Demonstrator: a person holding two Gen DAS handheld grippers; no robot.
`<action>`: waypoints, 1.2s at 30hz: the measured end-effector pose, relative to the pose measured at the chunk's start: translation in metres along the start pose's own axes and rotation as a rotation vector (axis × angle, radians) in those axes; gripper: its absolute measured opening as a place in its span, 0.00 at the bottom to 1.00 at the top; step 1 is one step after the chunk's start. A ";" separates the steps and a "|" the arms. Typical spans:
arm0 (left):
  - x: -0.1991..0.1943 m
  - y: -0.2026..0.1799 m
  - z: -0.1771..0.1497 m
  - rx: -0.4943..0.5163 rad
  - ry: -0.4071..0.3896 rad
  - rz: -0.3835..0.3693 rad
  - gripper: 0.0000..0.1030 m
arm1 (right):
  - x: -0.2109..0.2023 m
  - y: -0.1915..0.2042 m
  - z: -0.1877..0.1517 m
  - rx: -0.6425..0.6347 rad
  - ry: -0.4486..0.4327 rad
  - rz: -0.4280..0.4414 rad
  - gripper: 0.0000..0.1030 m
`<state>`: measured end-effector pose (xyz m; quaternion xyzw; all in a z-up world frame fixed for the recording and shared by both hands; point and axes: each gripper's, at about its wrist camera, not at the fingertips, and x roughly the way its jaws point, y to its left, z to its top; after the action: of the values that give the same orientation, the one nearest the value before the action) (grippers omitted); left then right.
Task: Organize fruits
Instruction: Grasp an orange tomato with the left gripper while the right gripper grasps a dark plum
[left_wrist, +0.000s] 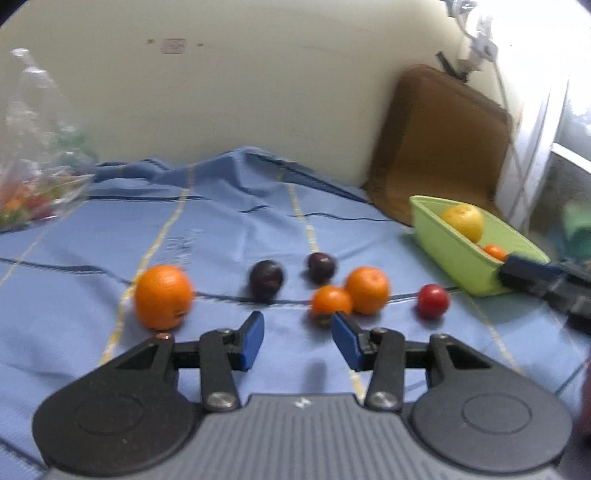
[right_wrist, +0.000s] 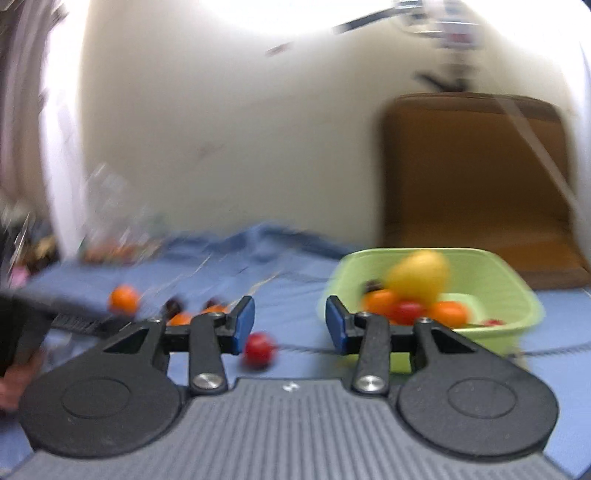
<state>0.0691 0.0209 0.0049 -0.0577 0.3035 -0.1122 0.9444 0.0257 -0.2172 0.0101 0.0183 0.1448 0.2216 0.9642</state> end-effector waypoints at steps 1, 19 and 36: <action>0.002 -0.001 0.002 -0.014 0.004 -0.019 0.40 | 0.007 0.011 0.000 -0.047 0.029 0.019 0.44; 0.034 -0.026 0.003 0.115 0.029 -0.013 0.39 | 0.147 0.033 0.051 -0.044 0.434 0.167 0.40; -0.005 -0.031 -0.018 0.074 -0.022 -0.143 0.28 | 0.060 0.042 0.033 -0.138 0.155 0.083 0.28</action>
<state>0.0493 -0.0085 -0.0011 -0.0456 0.2839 -0.1901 0.9387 0.0688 -0.1525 0.0298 -0.0593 0.2024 0.2714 0.9391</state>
